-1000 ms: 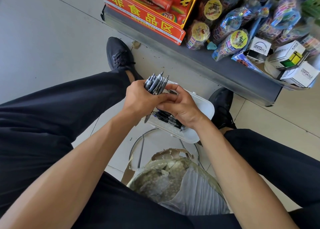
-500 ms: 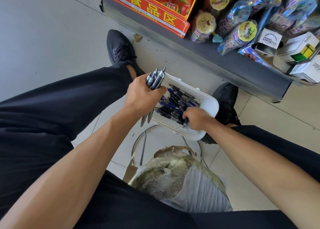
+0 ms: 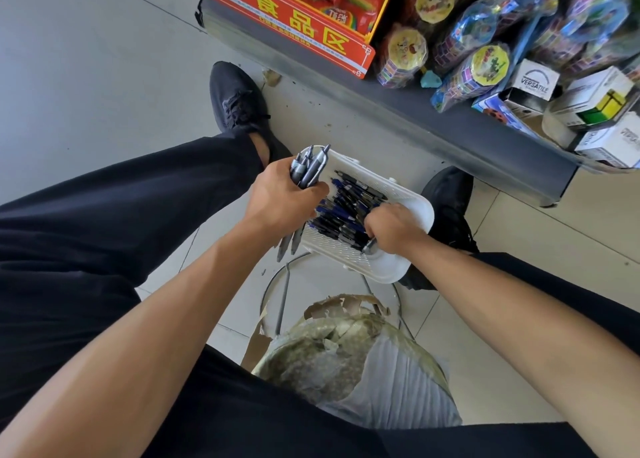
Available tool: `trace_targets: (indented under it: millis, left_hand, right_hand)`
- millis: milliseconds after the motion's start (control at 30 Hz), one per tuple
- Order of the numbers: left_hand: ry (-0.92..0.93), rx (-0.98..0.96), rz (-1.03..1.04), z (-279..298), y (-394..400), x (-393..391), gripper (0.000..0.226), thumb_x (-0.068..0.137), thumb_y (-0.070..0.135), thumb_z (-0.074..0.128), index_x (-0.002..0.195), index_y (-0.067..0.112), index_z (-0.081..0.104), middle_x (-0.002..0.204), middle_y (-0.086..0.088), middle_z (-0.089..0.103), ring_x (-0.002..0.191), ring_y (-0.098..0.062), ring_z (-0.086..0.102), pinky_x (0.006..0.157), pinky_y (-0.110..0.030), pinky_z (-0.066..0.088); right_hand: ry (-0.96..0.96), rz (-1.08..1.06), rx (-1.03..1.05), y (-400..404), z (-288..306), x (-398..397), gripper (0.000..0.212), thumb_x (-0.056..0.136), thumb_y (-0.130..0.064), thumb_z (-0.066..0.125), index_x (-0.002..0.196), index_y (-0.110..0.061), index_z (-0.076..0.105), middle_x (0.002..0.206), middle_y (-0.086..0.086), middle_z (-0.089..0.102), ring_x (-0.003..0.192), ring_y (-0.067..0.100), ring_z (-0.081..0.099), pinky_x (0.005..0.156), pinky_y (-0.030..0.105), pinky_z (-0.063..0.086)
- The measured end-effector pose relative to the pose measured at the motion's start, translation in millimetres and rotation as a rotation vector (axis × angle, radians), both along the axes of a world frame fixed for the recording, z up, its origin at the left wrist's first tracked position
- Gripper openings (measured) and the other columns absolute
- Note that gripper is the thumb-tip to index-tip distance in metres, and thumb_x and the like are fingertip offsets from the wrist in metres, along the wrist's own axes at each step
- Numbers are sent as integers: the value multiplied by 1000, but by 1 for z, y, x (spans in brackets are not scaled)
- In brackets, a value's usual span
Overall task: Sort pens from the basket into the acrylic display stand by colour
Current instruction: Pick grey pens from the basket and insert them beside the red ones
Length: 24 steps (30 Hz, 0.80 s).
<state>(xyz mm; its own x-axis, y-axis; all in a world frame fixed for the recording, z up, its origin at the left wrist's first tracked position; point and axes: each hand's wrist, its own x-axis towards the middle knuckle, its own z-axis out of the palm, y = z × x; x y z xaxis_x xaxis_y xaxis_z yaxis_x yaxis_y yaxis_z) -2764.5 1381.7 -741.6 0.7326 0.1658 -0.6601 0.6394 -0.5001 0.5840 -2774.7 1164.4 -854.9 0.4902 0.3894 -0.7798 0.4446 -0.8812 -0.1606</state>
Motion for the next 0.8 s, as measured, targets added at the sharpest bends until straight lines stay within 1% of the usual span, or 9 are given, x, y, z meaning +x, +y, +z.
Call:
trace_targets:
  millis: [67, 167, 233, 300, 400, 500, 600, 667, 800]
  left_hand:
    - [5, -29, -2, 1, -1, 0, 20, 87, 18, 70, 99, 3, 62, 86, -15, 72, 54, -6, 69, 56, -25, 59]
    - [-5, -38, -4, 3, -3, 0, 13, 88, 15, 69, 93, 4, 63, 84, -13, 72, 55, -8, 70, 62, -31, 63]
    - [-10, -41, -1, 3, -3, 0, 13, 88, 14, 69, 92, 4, 63, 84, -13, 71, 55, -10, 70, 62, -35, 63]
    - [-17, -35, -11, 3, -4, -1, 13, 89, 15, 68, 93, 4, 62, 84, -15, 71, 56, -12, 70, 62, -37, 63]
    - [-33, -22, -42, 4, -5, -2, 15, 89, 18, 70, 90, 5, 62, 81, -16, 71, 63, -21, 72, 67, -42, 63]
    - [-54, -3, -51, 5, -7, -1, 22, 85, 26, 78, 85, 9, 64, 77, -11, 70, 72, -28, 70, 69, -43, 62]
    - [-74, -9, -27, 6, -6, -1, 29, 78, 35, 86, 75, 19, 62, 67, 0, 67, 63, -18, 65, 59, -31, 56]
    - [-75, -23, -4, 6, -5, -1, 34, 71, 40, 90, 72, 21, 63, 63, 3, 66, 58, -11, 61, 54, -25, 53]
    - [-42, -30, 23, 3, -1, 1, 34, 69, 40, 91, 72, 16, 67, 68, -2, 71, 62, -16, 65, 60, -35, 57]
  right_hand:
    - [1, -103, 90, -3, 1, -1, 25, 86, 0, 60, 94, -22, 68, 95, -4, 63, 97, 21, 58, 76, 28, 37]
    - [57, -365, 224, -5, 3, -1, 26, 83, 1, 61, 88, -24, 67, 90, -8, 64, 92, 19, 61, 69, 26, 39]
    - [157, -604, 359, -2, 8, 0, 21, 86, -3, 67, 94, -22, 70, 92, -8, 68, 92, 17, 65, 75, 26, 50]
    - [239, -809, 489, 3, 18, 1, 21, 86, -9, 75, 100, -23, 70, 94, -9, 72, 92, 12, 68, 82, 23, 54]
    - [232, -1038, 633, 14, 35, 1, 27, 81, -16, 84, 101, -28, 71, 94, -8, 75, 88, 8, 72, 83, 23, 57]
    - [289, -1272, 843, 29, 55, -1, 33, 77, -4, 86, 100, -22, 72, 86, -6, 76, 81, 8, 74, 80, 24, 59]
    - [370, -1410, 1013, 43, 70, -1, 37, 73, 9, 83, 101, -11, 69, 86, 4, 78, 82, 18, 75, 84, 33, 61]
    - [411, -1457, 1061, 50, 75, 0, 38, 72, 16, 79, 98, -10, 68, 84, 4, 77, 80, 19, 75, 85, 34, 61]
    - [496, -1432, 1130, 57, 78, 3, 34, 75, 17, 76, 95, -11, 74, 86, 4, 79, 80, 17, 75, 84, 33, 61]
